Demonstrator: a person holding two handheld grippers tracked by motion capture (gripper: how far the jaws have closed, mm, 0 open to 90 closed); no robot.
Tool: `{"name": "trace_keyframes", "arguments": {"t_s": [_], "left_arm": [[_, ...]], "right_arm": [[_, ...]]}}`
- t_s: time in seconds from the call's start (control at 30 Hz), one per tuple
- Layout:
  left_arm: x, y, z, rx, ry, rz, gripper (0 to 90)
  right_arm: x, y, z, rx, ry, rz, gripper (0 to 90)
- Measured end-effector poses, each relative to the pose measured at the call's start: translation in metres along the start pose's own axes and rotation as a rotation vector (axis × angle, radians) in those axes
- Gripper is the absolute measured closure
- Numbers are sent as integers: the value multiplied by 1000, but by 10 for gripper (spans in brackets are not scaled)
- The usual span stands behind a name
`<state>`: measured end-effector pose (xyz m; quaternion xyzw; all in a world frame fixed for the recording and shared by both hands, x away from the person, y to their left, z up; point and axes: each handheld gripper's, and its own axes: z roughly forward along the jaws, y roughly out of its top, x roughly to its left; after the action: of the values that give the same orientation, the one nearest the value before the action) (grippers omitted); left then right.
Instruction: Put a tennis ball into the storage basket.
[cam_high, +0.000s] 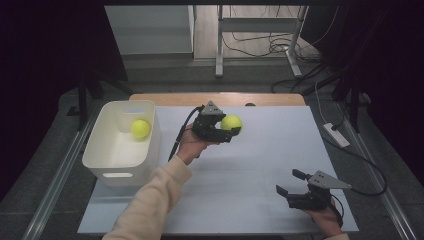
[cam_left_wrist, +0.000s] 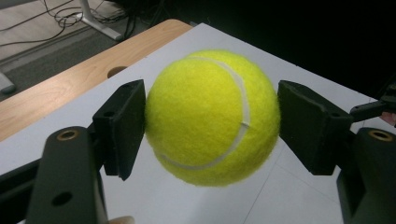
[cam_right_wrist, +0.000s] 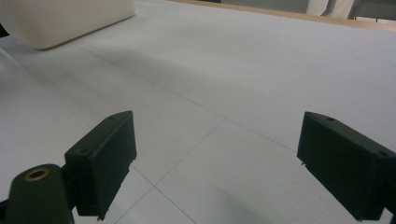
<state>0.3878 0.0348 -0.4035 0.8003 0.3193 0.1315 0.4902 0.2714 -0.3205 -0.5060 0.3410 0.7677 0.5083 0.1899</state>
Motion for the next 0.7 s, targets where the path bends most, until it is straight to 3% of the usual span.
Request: {"name": "trace_keyframes", "arguments": {"t_s": [0.7], "left_arm": [[0,0,-21,-50,12,0,278]], "right_arm": [[0,0,0,-3,-10,-1,116]]}}
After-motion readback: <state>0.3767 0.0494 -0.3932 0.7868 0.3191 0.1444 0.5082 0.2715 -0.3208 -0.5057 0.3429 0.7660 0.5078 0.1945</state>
